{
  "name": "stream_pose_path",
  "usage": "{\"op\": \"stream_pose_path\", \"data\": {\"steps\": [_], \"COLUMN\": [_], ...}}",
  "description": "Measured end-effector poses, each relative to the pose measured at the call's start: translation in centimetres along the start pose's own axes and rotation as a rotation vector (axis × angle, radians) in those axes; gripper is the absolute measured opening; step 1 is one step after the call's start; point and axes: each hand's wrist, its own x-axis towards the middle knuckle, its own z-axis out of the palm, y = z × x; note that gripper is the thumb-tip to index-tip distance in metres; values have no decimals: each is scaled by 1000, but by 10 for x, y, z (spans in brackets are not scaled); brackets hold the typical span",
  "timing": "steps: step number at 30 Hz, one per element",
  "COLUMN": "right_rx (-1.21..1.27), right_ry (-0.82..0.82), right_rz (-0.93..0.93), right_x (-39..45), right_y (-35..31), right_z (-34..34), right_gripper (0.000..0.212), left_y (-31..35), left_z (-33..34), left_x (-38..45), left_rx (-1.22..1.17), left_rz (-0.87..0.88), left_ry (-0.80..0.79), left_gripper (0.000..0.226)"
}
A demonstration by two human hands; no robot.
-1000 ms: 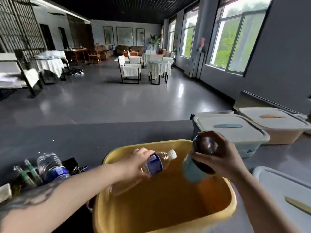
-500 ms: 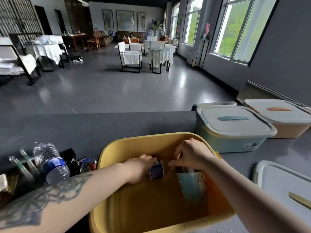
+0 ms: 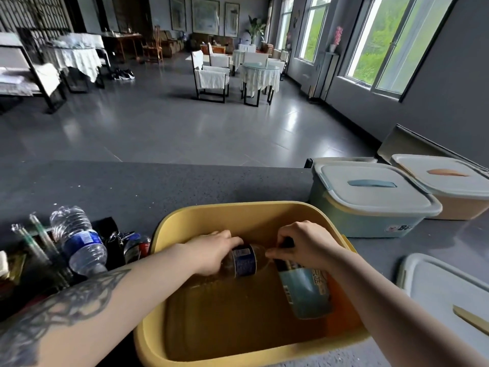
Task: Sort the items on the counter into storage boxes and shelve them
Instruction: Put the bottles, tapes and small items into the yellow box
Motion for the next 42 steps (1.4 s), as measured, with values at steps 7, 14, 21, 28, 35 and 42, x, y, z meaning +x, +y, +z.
{"op": "stream_pose_path", "data": {"steps": [7,14,21,28,35,42], "right_rx": [186,332,335,193,506,709], "right_ry": [-210,-399,-446,-259,376,107], "right_rz": [4,85,160,62,44,-122], "right_x": [-9,-7,-2,1,27,56], "right_y": [10,3,-5,4,-84,-250], "right_z": [9,20,24,19,-30,1], "right_gripper": [42,58,30,54,54,14], "left_y": [-4,-10,-4,0,-71,-147], "left_z": [4,5,5,-23,-13,49], "left_x": [2,12,10,-22,-120,-169], "left_rx": [11,-163,-29,-54,-943,-670], "left_rz": [59,53,33,-42,-380,-597], "left_ry": [-15,-18,24,308,1315,1114], "left_gripper": [71,61,57,48,16,20]}}
